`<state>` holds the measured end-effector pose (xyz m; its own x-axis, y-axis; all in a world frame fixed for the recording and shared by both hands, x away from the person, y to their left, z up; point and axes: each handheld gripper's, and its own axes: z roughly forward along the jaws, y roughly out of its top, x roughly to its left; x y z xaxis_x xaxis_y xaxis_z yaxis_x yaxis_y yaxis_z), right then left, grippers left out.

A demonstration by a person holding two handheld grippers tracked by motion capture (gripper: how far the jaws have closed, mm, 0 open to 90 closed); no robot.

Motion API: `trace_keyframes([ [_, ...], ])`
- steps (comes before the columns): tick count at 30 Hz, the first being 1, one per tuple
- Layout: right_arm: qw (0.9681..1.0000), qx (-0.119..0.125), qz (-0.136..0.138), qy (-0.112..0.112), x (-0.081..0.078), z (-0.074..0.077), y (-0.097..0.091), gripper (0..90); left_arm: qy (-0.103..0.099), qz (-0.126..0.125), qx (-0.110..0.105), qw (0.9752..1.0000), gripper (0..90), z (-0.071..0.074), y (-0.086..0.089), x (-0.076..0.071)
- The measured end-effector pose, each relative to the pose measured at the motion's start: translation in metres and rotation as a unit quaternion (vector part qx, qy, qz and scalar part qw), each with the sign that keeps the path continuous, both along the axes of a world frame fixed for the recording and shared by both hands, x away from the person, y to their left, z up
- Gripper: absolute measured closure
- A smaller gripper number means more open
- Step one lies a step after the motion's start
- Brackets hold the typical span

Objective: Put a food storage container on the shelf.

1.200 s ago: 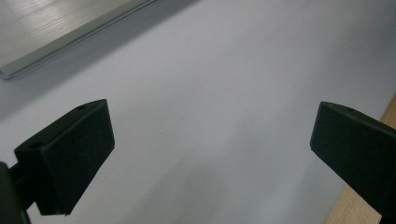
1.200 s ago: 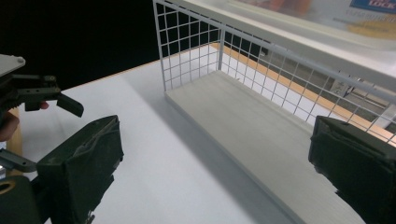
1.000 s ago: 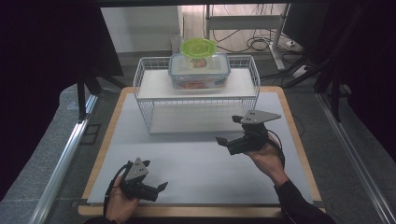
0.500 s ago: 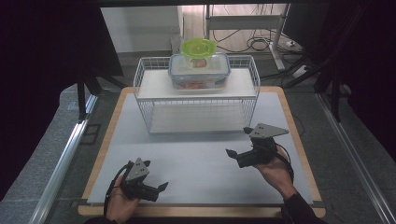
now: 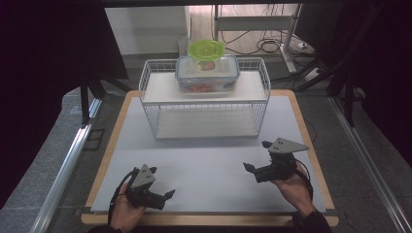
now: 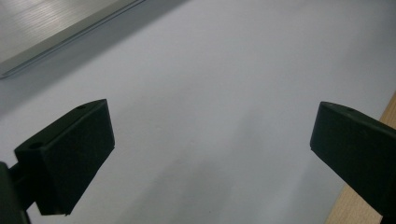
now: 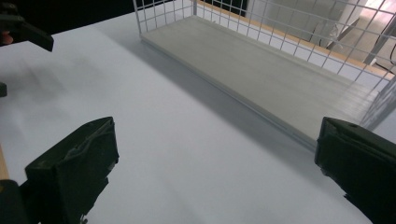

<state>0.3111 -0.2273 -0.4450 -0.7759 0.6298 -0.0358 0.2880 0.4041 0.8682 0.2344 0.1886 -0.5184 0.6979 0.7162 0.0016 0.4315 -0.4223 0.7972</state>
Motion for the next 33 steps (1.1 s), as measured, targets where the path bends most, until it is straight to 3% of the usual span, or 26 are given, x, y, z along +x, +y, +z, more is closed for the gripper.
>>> trace_keyframes([
  [9,0.9997,-0.013,-0.021,-0.007,-0.011,-0.011,-0.015,0.0,0.002,-0.001,0.002,1.0,0.0,-0.001,-0.001,0.0],
  [23,0.9984,-0.026,-0.05,0.001,-0.019,-0.031,-0.032,0.0,0.0,-0.001,0.006,1.0,0.0,-0.001,-0.001,0.0],
  [28,0.998,-0.034,-0.053,0.012,-0.021,-0.038,-0.037,0.0,0.002,-0.002,0.008,1.0,0.0,-0.002,-0.002,0.0],
  [33,0.9971,-0.047,-0.047,0.036,-0.019,-0.047,-0.039,0.0,0.004,-0.004,0.013,0.9999,0.0,-0.003,-0.003,0.001],
])
